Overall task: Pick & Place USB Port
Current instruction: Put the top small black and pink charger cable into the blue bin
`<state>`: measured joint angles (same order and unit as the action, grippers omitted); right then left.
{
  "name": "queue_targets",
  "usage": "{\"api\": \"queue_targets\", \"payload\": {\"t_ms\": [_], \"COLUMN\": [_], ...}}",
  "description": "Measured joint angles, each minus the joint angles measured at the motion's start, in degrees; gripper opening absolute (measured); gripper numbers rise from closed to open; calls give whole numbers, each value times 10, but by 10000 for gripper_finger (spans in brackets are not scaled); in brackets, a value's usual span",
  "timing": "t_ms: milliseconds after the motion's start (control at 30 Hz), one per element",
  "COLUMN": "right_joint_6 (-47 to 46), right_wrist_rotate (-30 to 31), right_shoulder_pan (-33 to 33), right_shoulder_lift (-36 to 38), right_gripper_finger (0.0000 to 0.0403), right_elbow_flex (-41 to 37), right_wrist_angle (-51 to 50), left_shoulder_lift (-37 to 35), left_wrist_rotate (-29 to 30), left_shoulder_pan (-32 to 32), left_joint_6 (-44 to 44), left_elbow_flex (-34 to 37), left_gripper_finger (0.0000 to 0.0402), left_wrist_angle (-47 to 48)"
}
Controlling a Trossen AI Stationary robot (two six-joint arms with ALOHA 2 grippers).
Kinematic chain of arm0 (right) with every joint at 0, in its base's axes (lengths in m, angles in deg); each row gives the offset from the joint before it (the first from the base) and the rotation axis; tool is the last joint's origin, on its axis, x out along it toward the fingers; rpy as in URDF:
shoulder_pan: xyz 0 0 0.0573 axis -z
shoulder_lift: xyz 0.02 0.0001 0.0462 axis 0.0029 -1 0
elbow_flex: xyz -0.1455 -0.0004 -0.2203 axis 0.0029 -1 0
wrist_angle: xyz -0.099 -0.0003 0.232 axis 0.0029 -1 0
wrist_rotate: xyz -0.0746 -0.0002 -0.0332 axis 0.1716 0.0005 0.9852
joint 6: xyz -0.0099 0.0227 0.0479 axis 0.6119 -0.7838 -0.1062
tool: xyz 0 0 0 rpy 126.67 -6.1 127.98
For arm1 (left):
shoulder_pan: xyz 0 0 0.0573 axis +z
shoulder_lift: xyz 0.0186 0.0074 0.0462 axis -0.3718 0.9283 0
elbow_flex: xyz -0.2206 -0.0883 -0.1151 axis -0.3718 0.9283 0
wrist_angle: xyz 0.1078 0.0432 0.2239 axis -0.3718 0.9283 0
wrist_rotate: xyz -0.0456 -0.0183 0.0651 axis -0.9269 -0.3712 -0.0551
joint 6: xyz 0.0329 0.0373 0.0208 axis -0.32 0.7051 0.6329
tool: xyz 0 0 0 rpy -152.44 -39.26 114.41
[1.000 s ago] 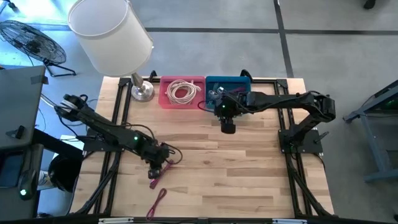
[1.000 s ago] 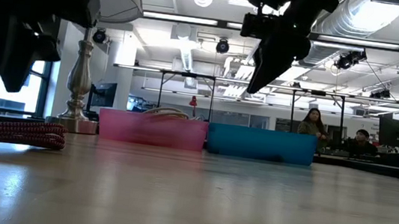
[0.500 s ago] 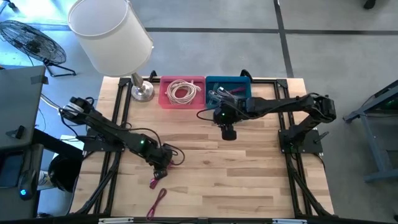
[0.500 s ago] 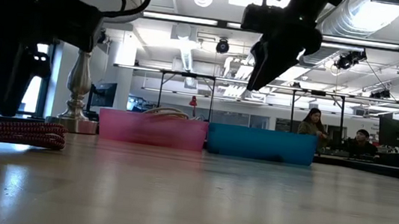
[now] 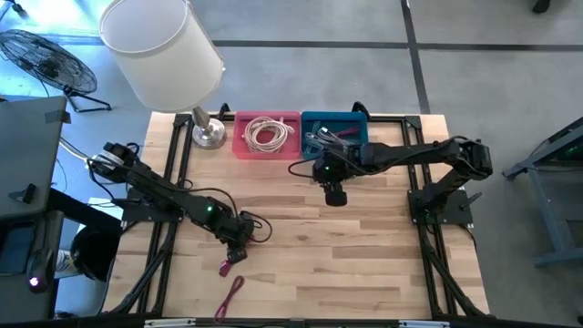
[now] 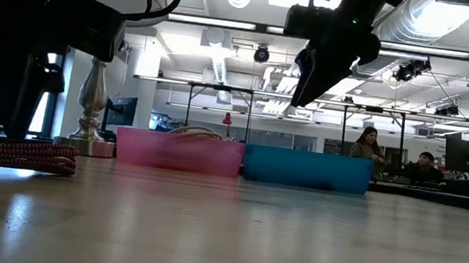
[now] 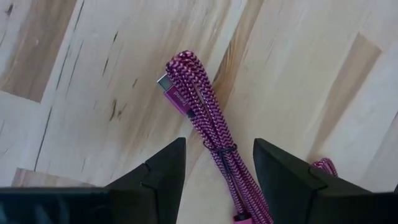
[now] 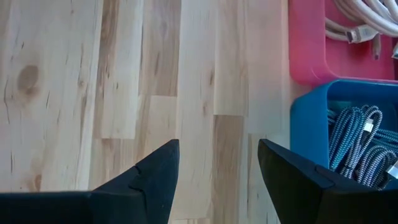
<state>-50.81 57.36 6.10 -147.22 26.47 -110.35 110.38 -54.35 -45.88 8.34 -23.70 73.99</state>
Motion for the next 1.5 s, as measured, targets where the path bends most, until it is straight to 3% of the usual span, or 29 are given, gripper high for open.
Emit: {"api": "queue_targets", "payload": {"t_ms": [700, 800, 933, 1100, 1200, 1333, 1433, 1500], "right_joint_6": [-4, -4, -4, -24, -30, -50, -63, -71], "right_wrist_rotate": [-2, -2, -2, -31, -79, -127, -129, -121], "right_shoulder_pan": [0, 0, 0, 0, -2, -19, -42, -58], "right_shoulder_lift": [0, 0, 0, 0, 0, 0, 0, 0], "right_gripper_finger": [211, 211, 211, 211, 211, 211, 211, 211], "right_elbow_flex": [-14, -26, -45, -65, -81, -105, -116, -117], "right_wrist_angle": [8, 12, 20, 36, 55, 63, 76, 86], "left_shoulder_lift": [66, 73, 73, 74, 75, 55, 27, 3], "left_wrist_rotate": [1, 16, 43, 60, 102, 160, 205, 239], "left_shoulder_pan": [-4, -4, -4, -5, -4, 13, 40, 57], "left_joint_6": [41, 66, 108, 127, 158, 246, 308, 372], "left_elbow_flex": [-1, -2, -1, -5, -16, -61, -104, -132], "left_gripper_finger": [177, 136, 27, 16, 13, 13, 13, 12], "left_wrist_angle": [-32, -22, -14, -7, 1, 91, 173, 168]}}
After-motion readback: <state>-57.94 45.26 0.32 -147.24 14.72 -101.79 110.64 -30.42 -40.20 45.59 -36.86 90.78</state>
